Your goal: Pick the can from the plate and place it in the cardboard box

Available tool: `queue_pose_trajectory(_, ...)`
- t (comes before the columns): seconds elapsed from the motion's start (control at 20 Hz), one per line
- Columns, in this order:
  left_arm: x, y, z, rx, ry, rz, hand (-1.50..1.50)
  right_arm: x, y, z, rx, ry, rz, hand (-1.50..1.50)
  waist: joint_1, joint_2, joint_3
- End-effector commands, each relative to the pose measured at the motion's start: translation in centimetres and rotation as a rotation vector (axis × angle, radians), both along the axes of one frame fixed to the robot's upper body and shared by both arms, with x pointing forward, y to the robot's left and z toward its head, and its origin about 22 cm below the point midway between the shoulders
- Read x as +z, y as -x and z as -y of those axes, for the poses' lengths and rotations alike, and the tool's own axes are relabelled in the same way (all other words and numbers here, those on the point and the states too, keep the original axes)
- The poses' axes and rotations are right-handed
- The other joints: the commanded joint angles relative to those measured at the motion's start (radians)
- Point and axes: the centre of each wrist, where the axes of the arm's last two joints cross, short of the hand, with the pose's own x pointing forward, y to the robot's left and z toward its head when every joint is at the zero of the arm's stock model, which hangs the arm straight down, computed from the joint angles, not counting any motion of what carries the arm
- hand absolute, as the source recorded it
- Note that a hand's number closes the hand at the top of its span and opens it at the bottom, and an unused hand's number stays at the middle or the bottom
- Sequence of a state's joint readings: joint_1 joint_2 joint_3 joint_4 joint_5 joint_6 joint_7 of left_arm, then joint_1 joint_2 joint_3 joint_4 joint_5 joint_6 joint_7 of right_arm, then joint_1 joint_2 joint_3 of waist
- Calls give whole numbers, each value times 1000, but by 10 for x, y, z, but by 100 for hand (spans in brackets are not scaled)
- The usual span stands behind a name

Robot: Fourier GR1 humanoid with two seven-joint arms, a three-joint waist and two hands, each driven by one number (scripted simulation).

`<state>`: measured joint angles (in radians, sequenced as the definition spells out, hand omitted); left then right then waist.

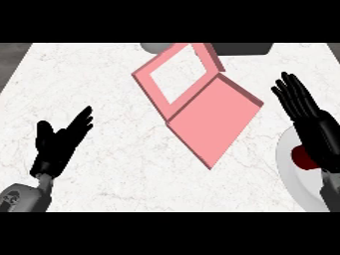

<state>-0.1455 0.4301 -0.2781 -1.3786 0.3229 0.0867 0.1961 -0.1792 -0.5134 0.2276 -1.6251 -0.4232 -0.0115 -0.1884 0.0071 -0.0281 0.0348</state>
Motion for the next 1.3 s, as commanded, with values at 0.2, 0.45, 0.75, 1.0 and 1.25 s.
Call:
queue_pose_trajectory(0.2,20,-1,-47,153,-227,173,0,-25,54,105,-623,72,284,-150,-184,-14,-19)
queue_pose_trajectory(0.45,8,15,-57,177,-268,158,0,-72,110,155,-1213,62,270,-150,-219,-1,-17)
queue_pose_trajectory(0.75,1,16,-41,102,-293,239,0,-136,207,132,-1159,404,453,-150,-109,21,-30)
queue_pose_trajectory(1.0,-7,11,-27,41,-304,291,0,-140,266,99,-1207,612,296,-150,-49,30,-38)
queue_pose_trajectory(1.25,-9,10,-14,25,-296,287,0,-105,298,60,-1187,637,187,-150,-20,31,-37)
